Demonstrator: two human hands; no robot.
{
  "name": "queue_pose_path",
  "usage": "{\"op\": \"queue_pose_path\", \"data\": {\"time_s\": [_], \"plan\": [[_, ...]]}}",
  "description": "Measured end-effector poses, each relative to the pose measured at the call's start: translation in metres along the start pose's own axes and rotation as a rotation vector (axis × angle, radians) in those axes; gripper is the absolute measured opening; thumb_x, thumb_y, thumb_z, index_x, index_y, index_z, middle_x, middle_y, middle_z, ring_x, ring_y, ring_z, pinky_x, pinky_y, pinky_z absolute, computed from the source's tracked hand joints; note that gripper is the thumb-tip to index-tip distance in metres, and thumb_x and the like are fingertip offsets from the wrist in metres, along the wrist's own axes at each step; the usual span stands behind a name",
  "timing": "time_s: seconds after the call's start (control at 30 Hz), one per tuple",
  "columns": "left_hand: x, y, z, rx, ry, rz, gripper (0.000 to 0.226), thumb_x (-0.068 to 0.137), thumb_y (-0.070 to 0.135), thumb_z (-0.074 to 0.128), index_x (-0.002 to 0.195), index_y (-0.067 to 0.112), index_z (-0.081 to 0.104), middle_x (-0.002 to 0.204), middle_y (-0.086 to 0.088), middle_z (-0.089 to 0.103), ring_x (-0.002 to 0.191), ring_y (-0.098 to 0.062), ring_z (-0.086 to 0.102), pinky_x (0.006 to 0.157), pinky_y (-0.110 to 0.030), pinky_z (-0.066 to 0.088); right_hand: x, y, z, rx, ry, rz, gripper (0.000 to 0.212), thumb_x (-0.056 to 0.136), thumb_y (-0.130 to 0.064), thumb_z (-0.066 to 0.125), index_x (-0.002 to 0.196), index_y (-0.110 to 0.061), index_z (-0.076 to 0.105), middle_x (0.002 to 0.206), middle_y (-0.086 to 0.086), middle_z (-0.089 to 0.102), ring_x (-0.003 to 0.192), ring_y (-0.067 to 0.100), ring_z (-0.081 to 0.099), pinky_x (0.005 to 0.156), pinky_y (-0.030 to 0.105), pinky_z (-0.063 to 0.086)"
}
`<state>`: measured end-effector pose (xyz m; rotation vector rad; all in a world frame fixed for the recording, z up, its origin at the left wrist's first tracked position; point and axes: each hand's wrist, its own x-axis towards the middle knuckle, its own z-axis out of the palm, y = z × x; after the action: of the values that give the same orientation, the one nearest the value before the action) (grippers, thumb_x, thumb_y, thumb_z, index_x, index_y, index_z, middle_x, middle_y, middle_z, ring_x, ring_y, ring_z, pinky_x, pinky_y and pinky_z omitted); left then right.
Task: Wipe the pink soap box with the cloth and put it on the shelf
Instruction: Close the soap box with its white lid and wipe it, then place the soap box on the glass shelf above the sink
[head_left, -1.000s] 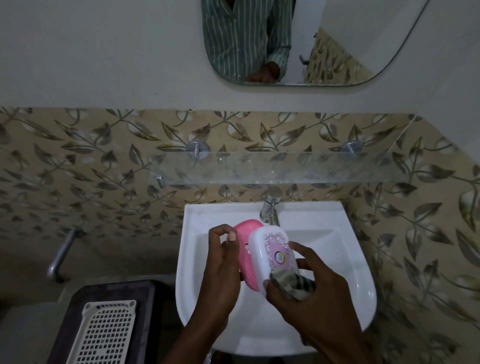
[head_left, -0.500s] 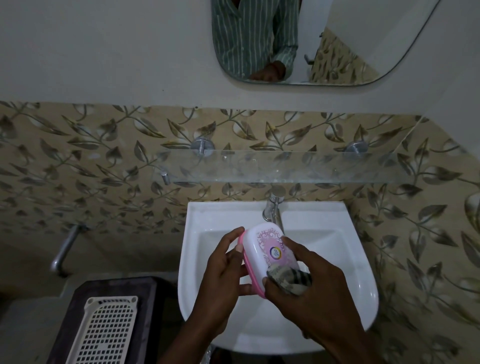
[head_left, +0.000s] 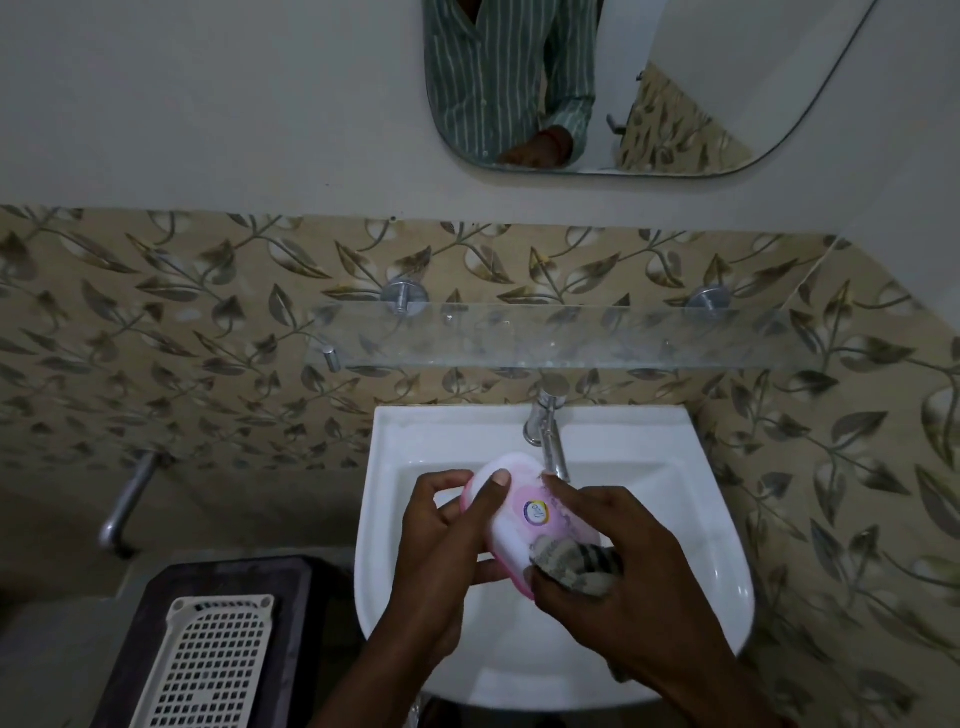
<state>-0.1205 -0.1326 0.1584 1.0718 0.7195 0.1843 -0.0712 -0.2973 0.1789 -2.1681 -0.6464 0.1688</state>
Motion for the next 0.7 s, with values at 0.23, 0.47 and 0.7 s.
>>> {"op": "queue_pose_path", "data": {"time_s": [0.23, 0.47, 0.7], "plan": [[0.007, 0.016, 0.020, -0.190, 0.064, 0.056, 0.028, 0.093, 0.027, 0.074, 0.120, 0.020, 0.072, 0.107, -0.007, 0.083, 0.094, -0.030, 0.081, 0.063, -0.042, 0.066, 0.001, -0.003, -0.008, 0.251, 0.143, 0.101, 0.086, 0.041, -0.058, 0.091, 0.120, -0.048, 0.058, 0.097, -0.017, 0.070, 0.090, -0.008, 0.065, 0.061, 0.003, 0.049], [0.043, 0.070, 0.047, 0.226, -0.031, 0.277, 0.013, 0.087, 0.026, 0.083, 0.094, 0.015, 0.085, 0.086, 0.000, 0.084, 0.076, -0.012, 0.079, 0.061, -0.032, 0.064, 0.058, 0.014, -0.055, 0.207, 0.197, 0.084, 0.054, 0.065, -0.038, 0.087, 0.115, -0.041, 0.066, 0.095, -0.017, 0.075, 0.084, 0.006, 0.072, 0.074, 0.032, 0.061], [0.099, 0.118, 0.080, 0.673, 0.043, 0.469, 0.037, 0.090, 0.042, 0.077, 0.111, 0.013, 0.083, 0.098, -0.016, 0.082, 0.094, -0.035, 0.077, 0.087, -0.050, 0.063, 0.150, 0.013, -0.093, 0.239, 0.096, 0.039, 0.029, 0.072, -0.048, 0.080, 0.092, -0.026, 0.078, 0.073, -0.013, 0.076, 0.062, 0.002, 0.070, 0.056, 0.018, 0.053]]}}
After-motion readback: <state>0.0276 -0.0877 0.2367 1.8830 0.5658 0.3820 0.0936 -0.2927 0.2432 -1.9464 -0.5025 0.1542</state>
